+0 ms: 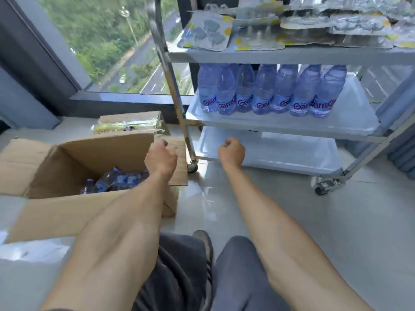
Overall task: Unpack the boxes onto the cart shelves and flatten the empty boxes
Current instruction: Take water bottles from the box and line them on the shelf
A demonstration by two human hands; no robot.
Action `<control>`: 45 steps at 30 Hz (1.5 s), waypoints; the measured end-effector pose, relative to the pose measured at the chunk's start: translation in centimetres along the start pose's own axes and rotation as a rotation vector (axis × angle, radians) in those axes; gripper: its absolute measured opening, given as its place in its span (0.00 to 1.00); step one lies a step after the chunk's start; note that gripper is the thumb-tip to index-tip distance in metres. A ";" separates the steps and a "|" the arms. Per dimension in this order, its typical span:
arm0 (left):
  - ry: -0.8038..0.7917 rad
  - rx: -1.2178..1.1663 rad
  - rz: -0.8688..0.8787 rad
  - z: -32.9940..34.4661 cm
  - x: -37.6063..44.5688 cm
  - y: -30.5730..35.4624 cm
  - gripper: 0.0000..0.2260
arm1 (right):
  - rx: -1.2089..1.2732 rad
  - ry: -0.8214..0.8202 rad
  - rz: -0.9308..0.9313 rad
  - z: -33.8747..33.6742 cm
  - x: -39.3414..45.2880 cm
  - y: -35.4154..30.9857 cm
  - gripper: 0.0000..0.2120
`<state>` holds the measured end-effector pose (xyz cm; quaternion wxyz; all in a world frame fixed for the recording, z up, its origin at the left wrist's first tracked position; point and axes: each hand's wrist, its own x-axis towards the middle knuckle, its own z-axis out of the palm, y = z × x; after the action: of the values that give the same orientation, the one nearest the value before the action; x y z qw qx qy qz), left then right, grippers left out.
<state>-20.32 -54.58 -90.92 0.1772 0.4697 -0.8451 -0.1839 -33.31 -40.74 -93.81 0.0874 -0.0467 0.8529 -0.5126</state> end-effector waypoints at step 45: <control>-0.505 0.229 -0.568 23.5 20.0 -33.4 0.13 | -0.962 -0.431 0.032 49.1 -3.2 9.0 0.14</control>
<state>-16.97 -84.73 -124.77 -0.1477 0.6416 -0.7135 -0.2397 -20.41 -78.48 -124.00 0.2373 -0.1726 0.9551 -0.0407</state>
